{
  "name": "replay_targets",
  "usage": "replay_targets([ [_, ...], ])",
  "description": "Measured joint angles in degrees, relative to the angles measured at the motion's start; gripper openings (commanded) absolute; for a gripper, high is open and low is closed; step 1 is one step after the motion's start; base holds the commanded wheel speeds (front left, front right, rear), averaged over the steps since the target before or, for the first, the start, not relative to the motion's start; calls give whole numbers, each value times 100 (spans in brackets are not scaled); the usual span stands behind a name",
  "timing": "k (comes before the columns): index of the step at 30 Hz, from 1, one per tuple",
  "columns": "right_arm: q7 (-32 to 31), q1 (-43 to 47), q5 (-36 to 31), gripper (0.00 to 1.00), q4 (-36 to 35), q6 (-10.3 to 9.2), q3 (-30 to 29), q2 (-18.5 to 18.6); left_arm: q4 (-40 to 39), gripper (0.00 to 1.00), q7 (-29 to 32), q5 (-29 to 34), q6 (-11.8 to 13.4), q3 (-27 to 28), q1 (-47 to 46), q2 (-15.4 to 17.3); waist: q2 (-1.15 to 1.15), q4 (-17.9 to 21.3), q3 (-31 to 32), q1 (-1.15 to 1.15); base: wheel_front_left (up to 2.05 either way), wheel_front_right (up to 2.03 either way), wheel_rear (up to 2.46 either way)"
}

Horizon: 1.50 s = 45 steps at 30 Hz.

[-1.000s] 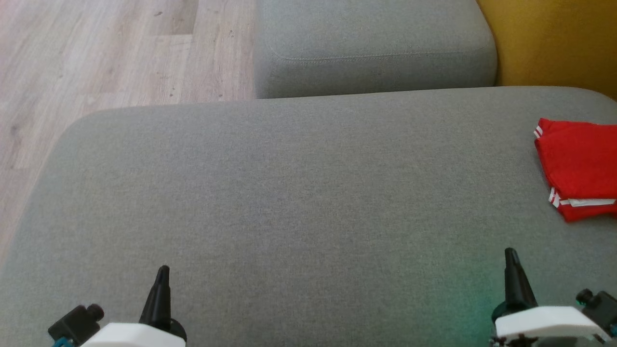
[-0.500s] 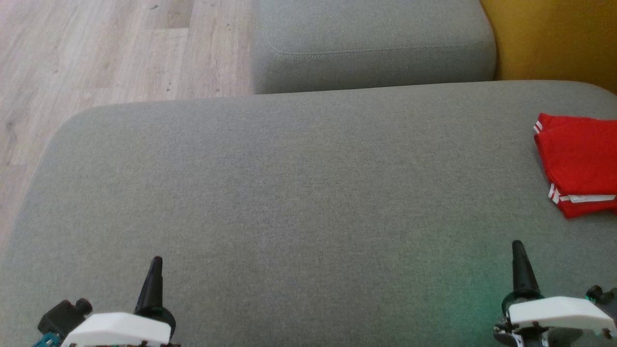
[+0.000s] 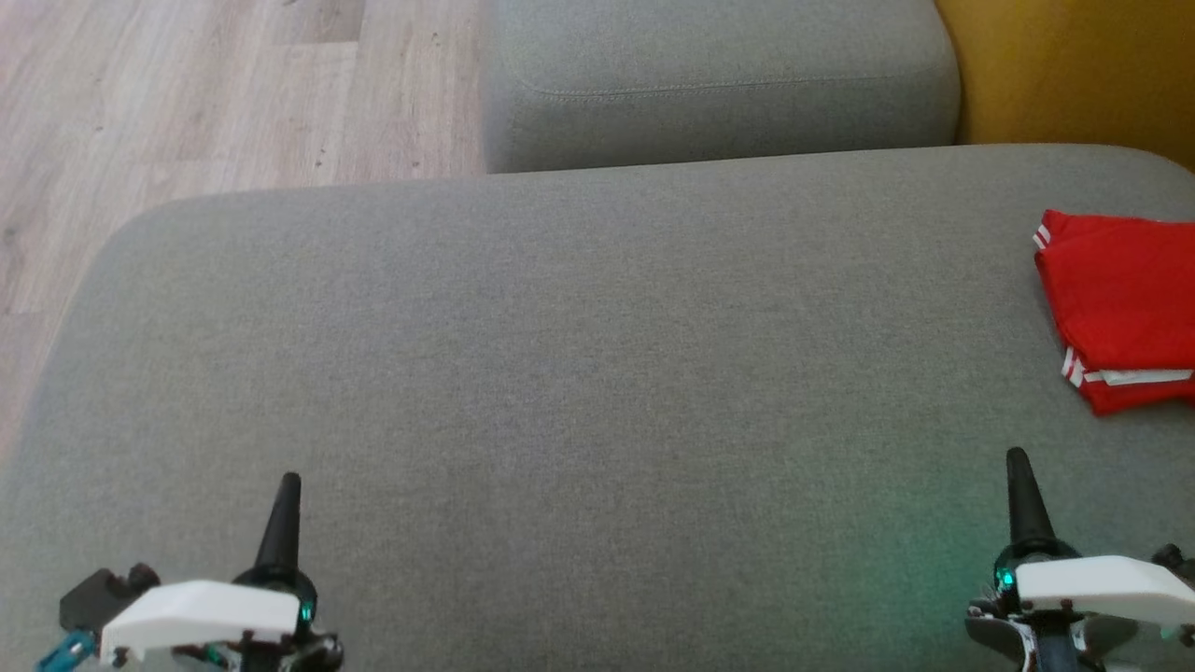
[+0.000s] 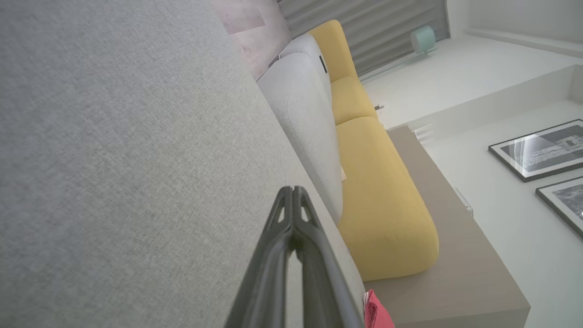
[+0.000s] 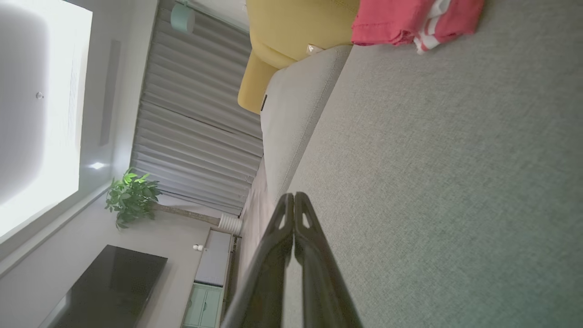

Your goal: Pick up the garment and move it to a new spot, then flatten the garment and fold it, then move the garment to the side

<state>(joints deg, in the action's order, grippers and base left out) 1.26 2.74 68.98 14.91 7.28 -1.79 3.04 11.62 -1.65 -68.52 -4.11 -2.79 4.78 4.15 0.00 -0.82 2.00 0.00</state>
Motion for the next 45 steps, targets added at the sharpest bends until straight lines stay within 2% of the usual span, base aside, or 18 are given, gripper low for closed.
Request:
replay_targets([
  [36, -581, -524, 2385, 0, 78, 0, -393, 11, 391, 0, 592, -2492, -293, 469, -731, -23, 0, 82, -218, 0, 0, 0, 0],
  [45, -589, -599, 2431, 0, 86, 0, -411, 12, 391, 0, 612, -2537, -296, 516, -779, -42, 0, 82, -219, 0, 0, 0, 0],
])
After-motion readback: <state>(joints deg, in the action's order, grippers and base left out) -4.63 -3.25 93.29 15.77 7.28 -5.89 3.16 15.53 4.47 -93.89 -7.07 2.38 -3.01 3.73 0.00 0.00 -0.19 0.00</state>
